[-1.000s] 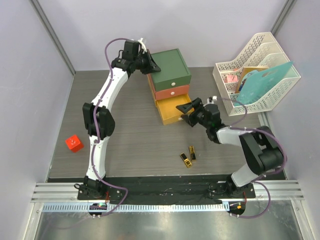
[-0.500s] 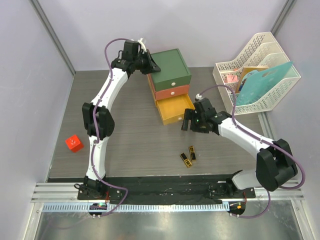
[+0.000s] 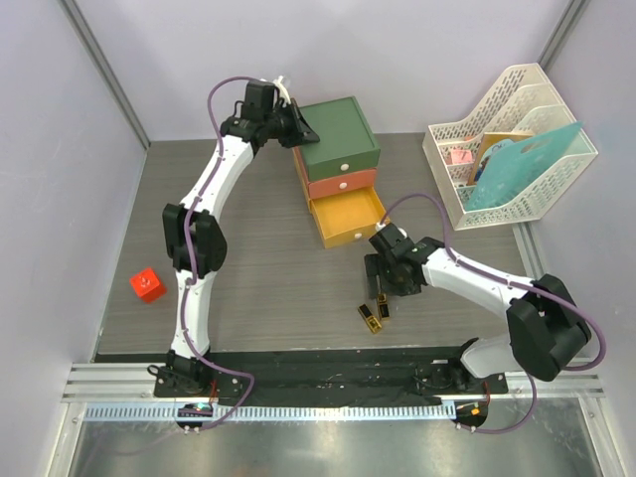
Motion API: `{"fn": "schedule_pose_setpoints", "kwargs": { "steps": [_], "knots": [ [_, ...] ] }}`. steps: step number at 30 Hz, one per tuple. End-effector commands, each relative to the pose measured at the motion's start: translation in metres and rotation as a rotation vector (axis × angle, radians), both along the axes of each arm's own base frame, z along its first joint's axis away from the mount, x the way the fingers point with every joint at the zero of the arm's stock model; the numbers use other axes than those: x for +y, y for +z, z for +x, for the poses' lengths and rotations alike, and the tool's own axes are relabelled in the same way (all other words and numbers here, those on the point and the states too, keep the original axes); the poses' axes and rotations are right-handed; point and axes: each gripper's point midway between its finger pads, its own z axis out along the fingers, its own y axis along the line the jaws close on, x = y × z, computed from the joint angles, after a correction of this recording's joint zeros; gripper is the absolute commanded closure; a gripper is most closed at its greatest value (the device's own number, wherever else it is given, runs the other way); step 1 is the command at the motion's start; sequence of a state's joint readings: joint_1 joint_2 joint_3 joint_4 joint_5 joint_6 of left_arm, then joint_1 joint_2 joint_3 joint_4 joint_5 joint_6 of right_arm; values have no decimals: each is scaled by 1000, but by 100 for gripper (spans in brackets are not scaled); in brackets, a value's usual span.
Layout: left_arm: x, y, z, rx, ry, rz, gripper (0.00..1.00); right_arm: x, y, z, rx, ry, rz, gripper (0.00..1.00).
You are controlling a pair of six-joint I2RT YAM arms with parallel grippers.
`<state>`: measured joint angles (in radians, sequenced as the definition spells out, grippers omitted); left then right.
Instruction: Organize the makeup
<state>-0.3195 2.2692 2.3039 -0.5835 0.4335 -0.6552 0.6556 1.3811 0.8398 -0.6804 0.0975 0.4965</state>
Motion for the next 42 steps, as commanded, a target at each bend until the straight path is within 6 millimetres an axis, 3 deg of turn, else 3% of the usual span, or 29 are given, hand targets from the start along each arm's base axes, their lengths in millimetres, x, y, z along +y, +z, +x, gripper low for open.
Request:
{"fn": "schedule_pose_setpoints", "kwargs": {
  "steps": [1,4,7,8,11,14,17,24,28,34,35,36,38,40,42],
  "knots": [
    [38,-127,-40,373,43,226,100,-8,-15,-6,6,-18,-41,27],
    [40,-127,-40,373,46,225,100,-6,-22,-5,10,-14,-35,42],
    [40,-127,-41,377,46,224,100,-1,-24,-3,13,-5,-20,65],
    [40,-127,-41,376,44,224,100,0,-24,-2,10,1,-22,80],
    [39,-128,-41,377,45,223,100,2,-20,3,-13,20,-16,99],
    [40,-126,-41,377,47,219,100,6,-11,11,-41,24,-11,99],
    [39,-127,-41,379,47,219,100,11,9,28,-112,33,-3,99],
    [41,-127,-42,380,50,226,100,26,81,89,-377,85,-21,99],
    [40,-124,-42,379,48,223,100,36,105,124,-500,132,-57,99],
    [42,-116,-43,370,45,232,100,65,110,184,-563,178,-109,99],
    [42,-115,-44,373,45,235,100,74,120,195,-588,176,-89,99],
    [43,-115,-44,373,48,236,100,79,103,204,-559,181,-99,99],
    [44,-115,-45,377,45,240,100,87,106,223,-572,171,-79,99],
    [44,-112,-46,374,47,240,100,91,87,236,-543,167,-90,99],
    [45,-111,-46,368,48,243,100,95,91,249,-552,154,-76,96]
  ]
}}
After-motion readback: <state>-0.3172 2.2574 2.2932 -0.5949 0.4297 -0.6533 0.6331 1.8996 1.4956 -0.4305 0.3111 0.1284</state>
